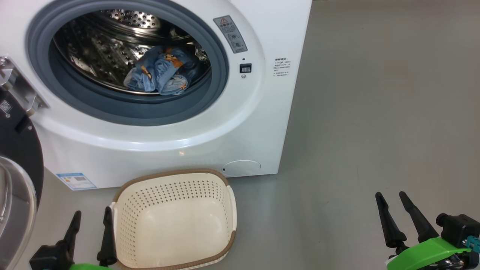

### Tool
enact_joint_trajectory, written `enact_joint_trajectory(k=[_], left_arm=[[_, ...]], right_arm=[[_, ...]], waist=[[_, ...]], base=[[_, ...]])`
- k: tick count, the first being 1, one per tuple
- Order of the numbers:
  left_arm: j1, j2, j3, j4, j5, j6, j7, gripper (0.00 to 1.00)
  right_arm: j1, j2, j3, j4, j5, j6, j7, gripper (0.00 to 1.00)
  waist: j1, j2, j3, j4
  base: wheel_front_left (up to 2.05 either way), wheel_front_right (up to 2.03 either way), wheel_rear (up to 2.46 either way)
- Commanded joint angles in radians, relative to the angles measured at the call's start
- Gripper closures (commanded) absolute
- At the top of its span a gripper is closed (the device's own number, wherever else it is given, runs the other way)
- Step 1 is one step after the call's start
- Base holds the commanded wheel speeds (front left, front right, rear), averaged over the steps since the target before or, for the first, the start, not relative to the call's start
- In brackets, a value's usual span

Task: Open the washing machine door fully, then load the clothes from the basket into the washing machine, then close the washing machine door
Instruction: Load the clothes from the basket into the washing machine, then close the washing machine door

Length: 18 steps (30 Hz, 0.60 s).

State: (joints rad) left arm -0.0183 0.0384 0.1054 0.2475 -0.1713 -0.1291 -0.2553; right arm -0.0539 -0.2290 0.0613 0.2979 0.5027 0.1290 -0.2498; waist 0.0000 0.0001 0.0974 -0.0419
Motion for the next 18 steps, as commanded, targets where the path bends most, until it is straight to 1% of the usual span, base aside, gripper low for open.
enact_joint_trajectory(k=[1, 7, 14, 18], left_arm=[[-0.013, 0.012, 0.032, -0.029, -0.004, -0.002, -0.006, 0.00], [-0.007, 0.012, 0.027, -0.034, -0.005, 0.001, -0.006, 0.00], [-0.008, 0.012, 0.020, -0.039, -0.008, 0.005, -0.006, 0.00], [-0.006, 0.012, 0.019, -0.047, -0.009, 0.005, -0.006, 0.00]], right_arm=[[0.010, -0.013, 0.018, -0.026, -0.010, 0.002, -0.012, 0.00], [0.014, -0.013, 0.021, -0.029, -0.010, 0.002, -0.012, 0.00], [0.009, -0.015, 0.022, -0.031, -0.007, 0.002, -0.012, 0.00], [0.008, -0.015, 0.021, -0.032, -0.006, 0.002, -0.012, 0.00]], waist=[[0.0000, -0.0001, -0.002, 0.001], [0.0000, -0.0001, -0.001, 0.003], [0.0000, -0.0001, 0.006, 0.004], [0.0000, -0.0001, 0.008, 0.003]], base=[[-0.03, 0.03, 0.00], [-0.51, 0.51, 0.00], [-1.34, 1.24, 0.09], [-0.99, 0.99, 0.00]])
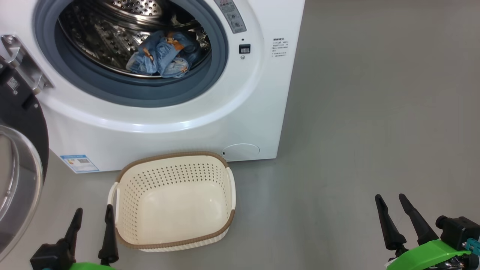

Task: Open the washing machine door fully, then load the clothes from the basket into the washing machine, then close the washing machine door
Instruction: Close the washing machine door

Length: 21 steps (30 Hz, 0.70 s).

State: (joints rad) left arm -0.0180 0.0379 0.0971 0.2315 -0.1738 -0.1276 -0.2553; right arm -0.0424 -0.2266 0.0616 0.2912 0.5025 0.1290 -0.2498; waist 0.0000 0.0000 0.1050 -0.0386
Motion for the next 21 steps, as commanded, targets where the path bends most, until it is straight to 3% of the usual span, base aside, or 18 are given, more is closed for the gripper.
enact_joint_trajectory(k=[1, 13, 21], left_arm=[[-0.006, 0.012, 0.027, -0.033, -0.008, 0.003, -0.006, 0.00], [-0.008, 0.012, 0.013, -0.040, -0.019, 0.004, -0.006, 0.00], [-0.007, 0.012, -0.002, -0.043, -0.039, 0.021, -0.006, 0.00]], right_arm=[[-0.004, -0.017, 0.021, -0.025, -0.006, 0.002, -0.012, 0.00], [-0.005, -0.013, 0.017, -0.027, -0.010, 0.002, -0.012, 0.00], [-0.011, -0.012, 0.040, -0.029, -0.011, 0.002, -0.012, 0.00]], waist=[[0.0000, 0.0000, 0.001, -0.001], [0.0000, 0.0000, 0.004, 0.010], [0.0000, 0.0000, 0.006, 0.063]], base=[[-0.65, 0.65, 0.00], [-0.10, 0.10, 0.00], [0.00, 0.00, 0.00]])
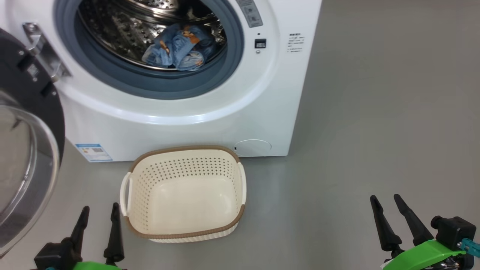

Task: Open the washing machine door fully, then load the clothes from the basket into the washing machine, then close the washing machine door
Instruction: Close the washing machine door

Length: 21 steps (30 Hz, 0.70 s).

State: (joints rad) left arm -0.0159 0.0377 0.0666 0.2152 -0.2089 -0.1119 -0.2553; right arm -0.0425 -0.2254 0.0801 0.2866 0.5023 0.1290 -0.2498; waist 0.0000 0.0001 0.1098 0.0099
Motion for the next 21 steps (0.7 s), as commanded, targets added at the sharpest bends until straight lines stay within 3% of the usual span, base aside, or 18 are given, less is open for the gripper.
enact_joint_trajectory(k=[1, 21], left_arm=[[-0.009, 0.013, 0.027, -0.029, -0.007, 0.009, -0.006, 0.00], [0.033, 0.013, 0.003, -0.048, -0.057, 0.064, -0.006, 0.00]], right_arm=[[-0.013, -0.013, 0.026, -0.024, -0.011, 0.002, -0.012, 0.00], [-0.054, -0.039, 0.123, -0.013, -0.008, 0.002, -0.012, 0.00]], waist=[[0.0000, -0.0001, 0.003, 0.025], [0.0000, -0.0001, -0.010, 0.304]], base=[[0.00, 0.00, 0.00], [0.00, 0.00, 0.00]])
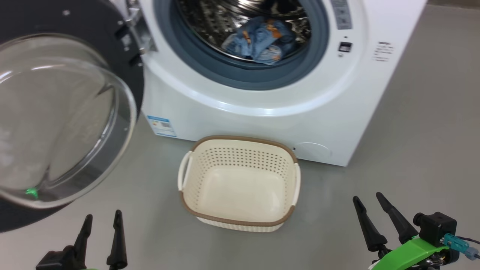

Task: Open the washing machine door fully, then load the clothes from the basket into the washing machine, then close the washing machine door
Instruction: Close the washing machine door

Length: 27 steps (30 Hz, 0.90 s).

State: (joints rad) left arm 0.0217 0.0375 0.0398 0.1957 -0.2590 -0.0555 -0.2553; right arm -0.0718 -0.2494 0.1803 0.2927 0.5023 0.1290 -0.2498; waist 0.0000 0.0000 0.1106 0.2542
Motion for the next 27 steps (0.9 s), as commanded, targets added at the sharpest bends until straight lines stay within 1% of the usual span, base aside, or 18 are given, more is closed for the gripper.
enact_joint_trajectory(k=[1, 9, 10, 16, 20, 27], left_arm=[[-0.001, 0.013, 0.029, -0.028, -0.010, 0.012, -0.006, 0.00], [0.024, 0.013, 0.028, -0.026, -0.018, 0.023, -0.006, 0.00], [0.024, 0.013, 0.028, -0.026, -0.018, 0.023, -0.006, 0.00], [0.038, 0.013, 0.023, -0.035, -0.033, 0.034, -0.006, 0.00], [0.054, 0.013, 0.028, -0.041, -0.046, 0.048, -0.006, 0.00], [0.078, 0.013, 0.025, -0.073, -0.065, 0.069, -0.006, 0.00]], right_arm=[[-0.025, -0.016, 0.028, -0.018, -0.008, 0.002, -0.012, 0.00], [-0.031, -0.020, 0.071, -0.008, -0.002, 0.002, -0.012, 0.00], [-0.031, -0.020, 0.071, -0.008, -0.002, 0.002, -0.012, 0.00], [-0.033, -0.026, 0.093, -0.002, 0.003, 0.002, -0.012, 0.00], [-0.039, -0.028, 0.108, -0.003, 0.006, 0.002, -0.012, 0.00], [-0.068, -0.031, 0.141, 0.004, 0.009, 0.002, -0.012, 0.00]], waist=[[0.0000, 0.0000, -0.014, 0.074], [0.0000, 0.0000, -0.034, 0.168], [0.0000, 0.0000, -0.034, 0.168], [0.0000, 0.0000, -0.039, 0.226], [0.0000, 0.0000, -0.041, 0.250], [0.0000, 0.0000, -0.031, 0.258]], base=[[0.00, 0.00, 0.00], [0.00, 0.00, 0.00], [0.00, 0.00, 0.00], [0.00, 0.00, 0.00], [0.00, 0.00, 0.00], [0.00, 0.00, 0.00]])
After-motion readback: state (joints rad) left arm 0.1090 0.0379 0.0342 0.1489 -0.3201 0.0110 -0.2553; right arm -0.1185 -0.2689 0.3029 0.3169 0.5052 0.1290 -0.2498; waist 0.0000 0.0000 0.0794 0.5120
